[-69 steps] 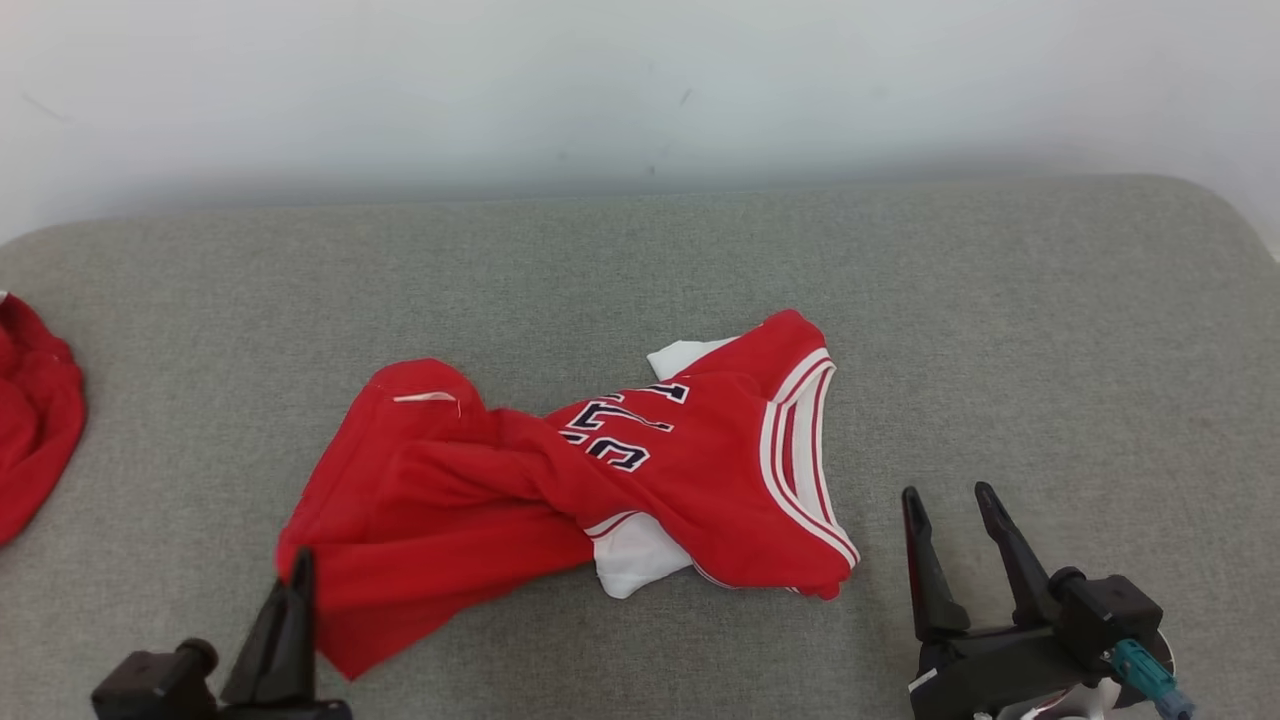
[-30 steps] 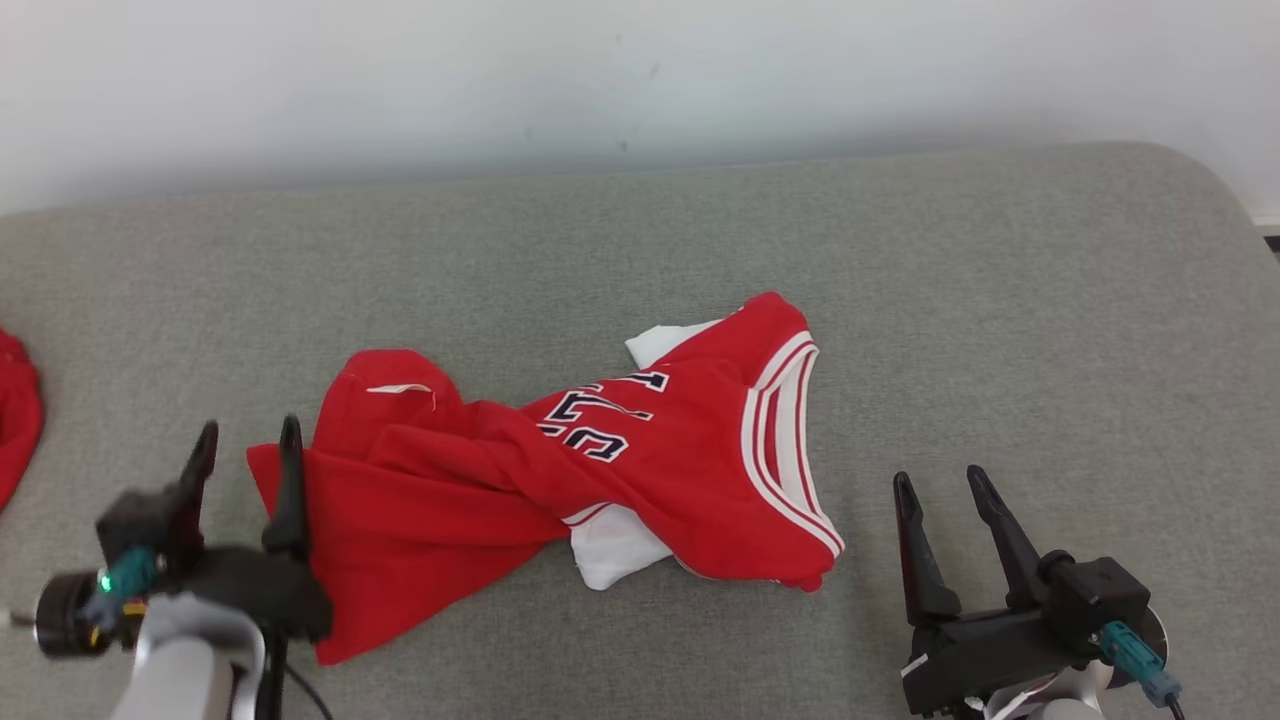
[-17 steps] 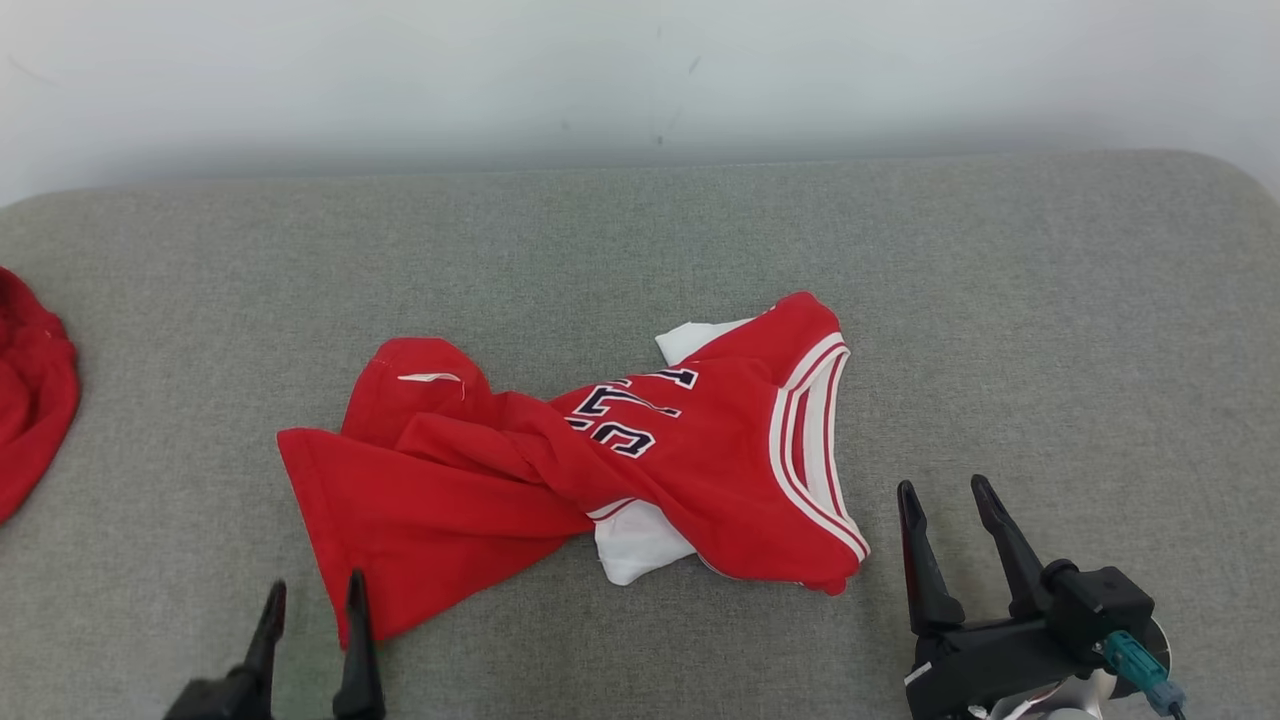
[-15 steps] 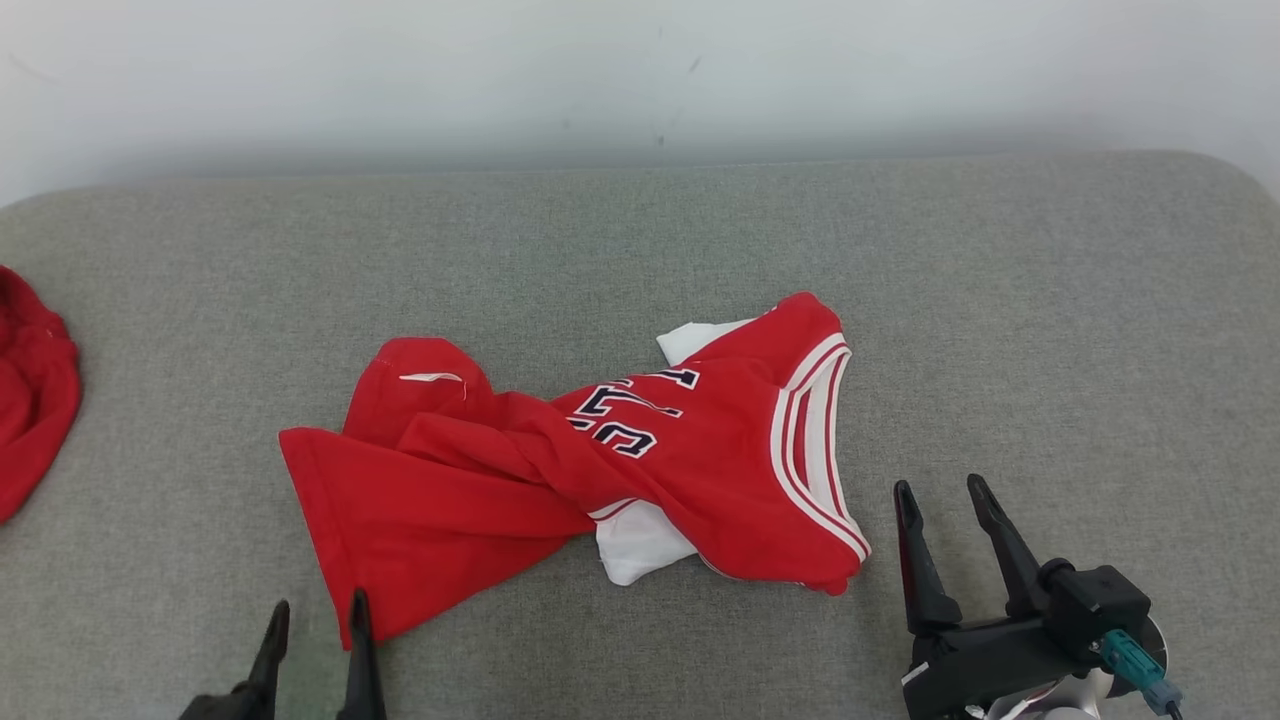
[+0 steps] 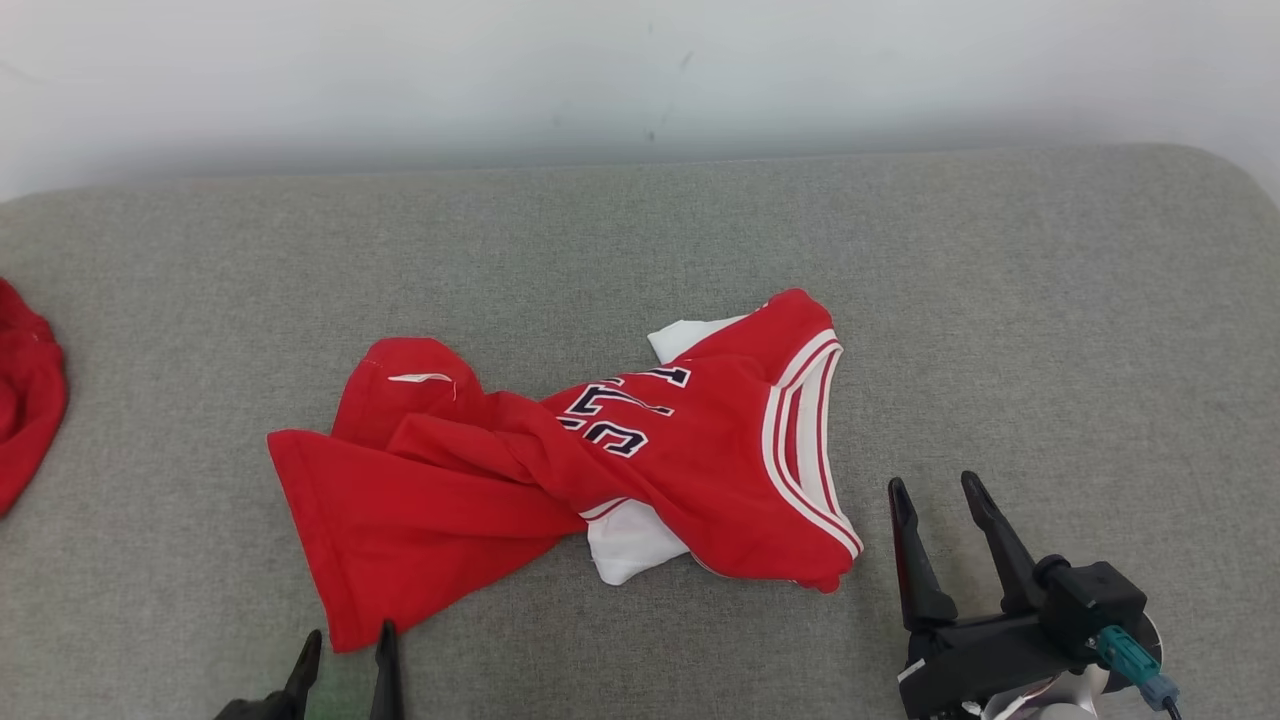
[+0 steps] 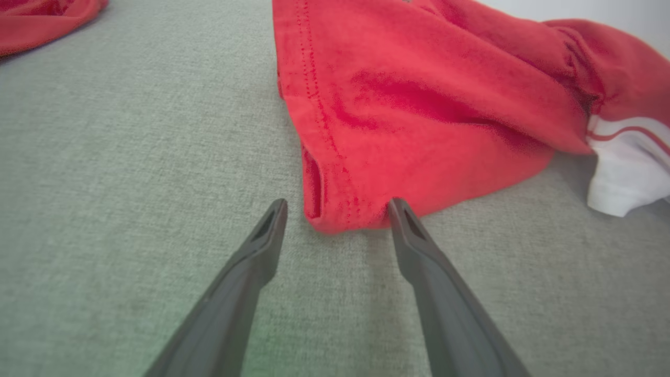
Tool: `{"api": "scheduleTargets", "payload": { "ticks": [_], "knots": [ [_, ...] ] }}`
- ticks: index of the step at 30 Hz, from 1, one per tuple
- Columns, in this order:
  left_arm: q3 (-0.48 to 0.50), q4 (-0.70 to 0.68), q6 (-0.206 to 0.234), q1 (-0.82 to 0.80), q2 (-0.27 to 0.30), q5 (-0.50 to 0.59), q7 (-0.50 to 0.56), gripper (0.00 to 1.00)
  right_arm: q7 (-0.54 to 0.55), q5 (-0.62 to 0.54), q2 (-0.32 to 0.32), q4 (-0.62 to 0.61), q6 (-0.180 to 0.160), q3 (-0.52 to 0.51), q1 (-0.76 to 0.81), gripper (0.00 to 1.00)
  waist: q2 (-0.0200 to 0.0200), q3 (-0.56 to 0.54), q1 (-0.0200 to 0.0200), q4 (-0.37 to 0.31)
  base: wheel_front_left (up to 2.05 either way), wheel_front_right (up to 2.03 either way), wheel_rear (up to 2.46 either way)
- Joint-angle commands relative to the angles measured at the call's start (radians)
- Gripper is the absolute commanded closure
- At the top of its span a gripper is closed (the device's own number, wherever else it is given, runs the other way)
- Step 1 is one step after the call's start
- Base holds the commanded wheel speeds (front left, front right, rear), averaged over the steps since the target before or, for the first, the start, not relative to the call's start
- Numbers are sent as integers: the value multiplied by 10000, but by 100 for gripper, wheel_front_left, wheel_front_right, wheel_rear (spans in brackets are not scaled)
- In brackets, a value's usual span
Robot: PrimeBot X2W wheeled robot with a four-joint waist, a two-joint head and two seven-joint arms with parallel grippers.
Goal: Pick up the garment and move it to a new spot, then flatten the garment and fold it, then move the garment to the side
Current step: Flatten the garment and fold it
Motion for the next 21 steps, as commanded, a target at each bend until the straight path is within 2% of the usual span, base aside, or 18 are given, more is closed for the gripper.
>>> {"api": "scheduleTargets", "payload": {
  "ticks": [1, 2, 3, 4, 5, 12, 15, 21],
  "knots": [
    [40, 135, -71, -249, 39, 13, -44, 13, -13, 30, -11, -45, -23, -34, -61, 0, 0, 30, 0, -38, 0, 0, 0],
    [40, 135, -71, -249, 39, 13, -44, 13, -13, 30, -11, -45, -23, -34, -61, 0, 0, 30, 0, -38, 0, 0, 0],
    [55, 193, -104, -362, 65, 43, -52, 52, -13, 15, -8, -40, -23, -48, -48, 0, 0, 34, 0, -44, 0, 0, 0],
    [68, 231, -127, -451, 79, 73, -59, 85, -13, -2, -5, -38, -23, -53, -37, 0, 0, 30, 0, -48, 0, 0, 0],
    [59, 277, -138, -529, 91, 108, -60, 100, -13, -12, -8, -35, -23, -67, -29, 0, 0, 23, 0, -50, 0, 0, 0],
    [-33, 177, -406, -623, 93, 55, -76, 100, -13, 6, -11, -24, -23, -137, 48, 0, 0, -76, 0, 40, 0, 0, 0],
    [-93, -831, -292, -286, 107, 67, 97, 100, -13, 55, -7, -44, -23, -197, 114, 0, 0, -107, 0, 175, 0, 0, 0],
    [90, -3786, 172, 410, 640, 246, 1204, 100, -13, 120, -8, -35, -23, -219, 164, 0, 0, -143, 0, 436, 0, 0, 0]
  ]
}}
